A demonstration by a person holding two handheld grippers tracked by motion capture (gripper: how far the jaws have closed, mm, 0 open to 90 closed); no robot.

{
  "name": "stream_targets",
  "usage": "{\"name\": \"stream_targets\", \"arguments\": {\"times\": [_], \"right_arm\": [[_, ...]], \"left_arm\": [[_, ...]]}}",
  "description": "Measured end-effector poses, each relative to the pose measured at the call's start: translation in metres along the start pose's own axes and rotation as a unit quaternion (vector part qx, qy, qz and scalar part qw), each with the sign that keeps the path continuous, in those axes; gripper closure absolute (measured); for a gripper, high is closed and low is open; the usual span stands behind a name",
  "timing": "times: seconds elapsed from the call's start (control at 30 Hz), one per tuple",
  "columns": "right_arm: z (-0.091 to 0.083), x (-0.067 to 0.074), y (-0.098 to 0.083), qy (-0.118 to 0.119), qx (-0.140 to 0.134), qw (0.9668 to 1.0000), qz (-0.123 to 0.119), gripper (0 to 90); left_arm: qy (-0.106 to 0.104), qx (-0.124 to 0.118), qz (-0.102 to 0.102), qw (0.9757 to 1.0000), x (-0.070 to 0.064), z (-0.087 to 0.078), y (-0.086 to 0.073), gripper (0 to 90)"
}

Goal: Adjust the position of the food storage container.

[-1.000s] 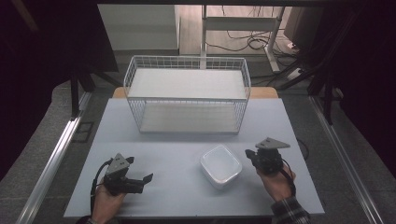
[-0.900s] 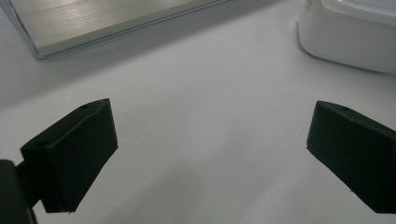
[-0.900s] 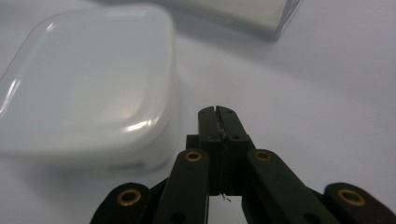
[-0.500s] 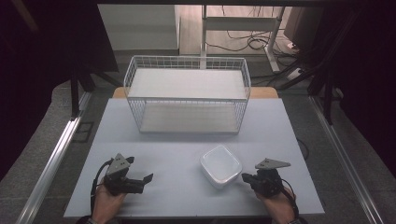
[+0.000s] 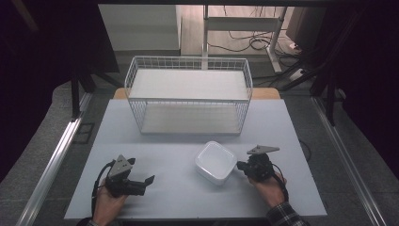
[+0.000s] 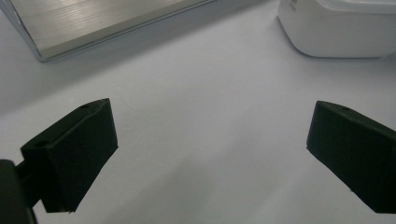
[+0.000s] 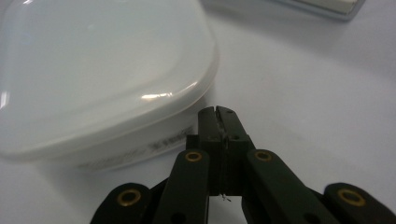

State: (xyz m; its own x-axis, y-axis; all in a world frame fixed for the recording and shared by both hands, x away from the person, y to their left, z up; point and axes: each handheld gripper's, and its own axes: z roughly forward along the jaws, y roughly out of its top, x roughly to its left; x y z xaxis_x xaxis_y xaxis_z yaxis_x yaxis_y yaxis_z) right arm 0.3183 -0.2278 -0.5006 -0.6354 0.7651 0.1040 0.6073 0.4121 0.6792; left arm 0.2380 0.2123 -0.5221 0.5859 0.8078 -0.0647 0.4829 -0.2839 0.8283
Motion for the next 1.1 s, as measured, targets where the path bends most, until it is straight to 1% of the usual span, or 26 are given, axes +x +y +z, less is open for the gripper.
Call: {"name": "stream_targets", "arguments": {"times": [0.07, 0.13, 0.27, 0.3, 0.33, 0.4, 0.47, 0.53, 0.57, 0.6, 0.63, 0.67, 0.73, 0.83, 0.87, 0.9, 0.93, 1.0, 1.1], "right_arm": [[0.007, -0.003, 0.007, -0.004, 0.0, 1.0, -0.004, 89.1], [0.013, -0.004, 0.012, -0.003, 0.001, 1.0, -0.003, 89.1], [0.025, -0.004, 0.023, -0.003, 0.002, 1.0, -0.007, 89.1], [0.025, -0.004, 0.023, -0.003, 0.002, 1.0, -0.007, 89.1], [0.031, -0.003, 0.027, -0.001, 0.004, 0.9999, -0.012, 89.1], [0.035, 0.0, 0.03, 0.002, 0.002, 0.9999, -0.016, 89.1], [0.039, 0.004, 0.033, 0.006, 0.002, 0.9998, -0.02, 89.1], [0.044, 0.009, 0.037, 0.011, 0.001, 0.9996, -0.026, 89.1], [0.045, 0.011, 0.038, 0.011, 0.003, 0.9996, -0.026, 89.1], [0.045, 0.011, 0.038, 0.011, 0.003, 0.9996, -0.026, 89.1], [0.046, 0.015, 0.039, 0.005, 0.007, 0.9995, -0.031, 89.0], [0.045, 0.016, 0.038, 0.005, 0.009, 0.9994, -0.033, 89.0], [0.038, 0.016, 0.033, 0.009, 0.013, 0.9993, -0.035, 89.0], [0.024, 0.021, 0.021, 0.024, 0.015, 0.9993, -0.024, 88.9], [0.02, 0.024, 0.017, 0.036, 0.015, 0.999, -0.02, 88.9], [0.017, 0.028, 0.014, 0.047, 0.011, 0.9986, -0.023, 88.9], [0.017, 0.03, 0.014, 0.051, 0.009, 0.9984, -0.023, 88.8], [0.019, 0.035, 0.017, 0.046, 0.007, 0.9983, -0.034, 88.8], [0.027, 0.034, 0.025, 0.039, 0.008, 0.9985, -0.036, 88.8]], "left_arm": [[-0.002, -0.001, -0.005, 1.0, 0.0, 0.001, 0.0, 1.4], [-0.007, -0.001, -0.011, 0.9999, 0.001, 0.002, 0.001, 1.4], [-0.006, 0.001, -0.017, 0.9998, 0.002, 0.005, 0.002, 2.3], [-0.006, 0.001, -0.017, 0.9998, 0.002, 0.005, 0.002, 2.5], [-0.006, 0.002, -0.019, 0.9998, 0.002, 0.007, 0.003, 2.5], [-0.007, 0.003, -0.019, 0.9998, 0.002, 0.008, 0.004, 2.7], [-0.016, -0.005, -0.022, 0.9996, 0.004, 0.009, 0.006, 2.5], [-0.019, -0.008, -0.025, 0.9995, 0.004, 0.009, 0.007, 2.4], [-0.016, -0.01, -0.025, 0.9995, 0.004, 0.009, 0.007, 2.5], [-0.016, -0.01, -0.025, 0.9995, 0.004, 0.009, 0.007, 2.5], [-0.014, -0.008, -0.023, 0.9996, 0.004, 0.008, 0.007, 2.7], [-0.014, -0.007, -0.022, 0.9996, 0.005, 0.007, 0.007, 2.9], [-0.014, -0.003, -0.021, 0.9997, 0.005, 0.009, 0.007, 3.8], [-0.015, 0.001, -0.022, 0.9997, 0.005, 0.013, 0.01, 4.0], [-0.018, 0.002, -0.023, 0.9996, 0.005, 0.015, 0.012, 4.6], [-0.019, 0.002, -0.023, 0.9996, 0.005, 0.017, 0.013, 5.5], [-0.019, 0.002, -0.023, 0.9996, 0.005, 0.017, 0.013, 6.4], [-0.012, 0.011, -0.019, 0.9997, 0.004, 0.022, 0.018, 9.7], [-0.014, 0.015, -0.021, 0.9996, 0.005, 0.03, 0.024, 21.6]]}}
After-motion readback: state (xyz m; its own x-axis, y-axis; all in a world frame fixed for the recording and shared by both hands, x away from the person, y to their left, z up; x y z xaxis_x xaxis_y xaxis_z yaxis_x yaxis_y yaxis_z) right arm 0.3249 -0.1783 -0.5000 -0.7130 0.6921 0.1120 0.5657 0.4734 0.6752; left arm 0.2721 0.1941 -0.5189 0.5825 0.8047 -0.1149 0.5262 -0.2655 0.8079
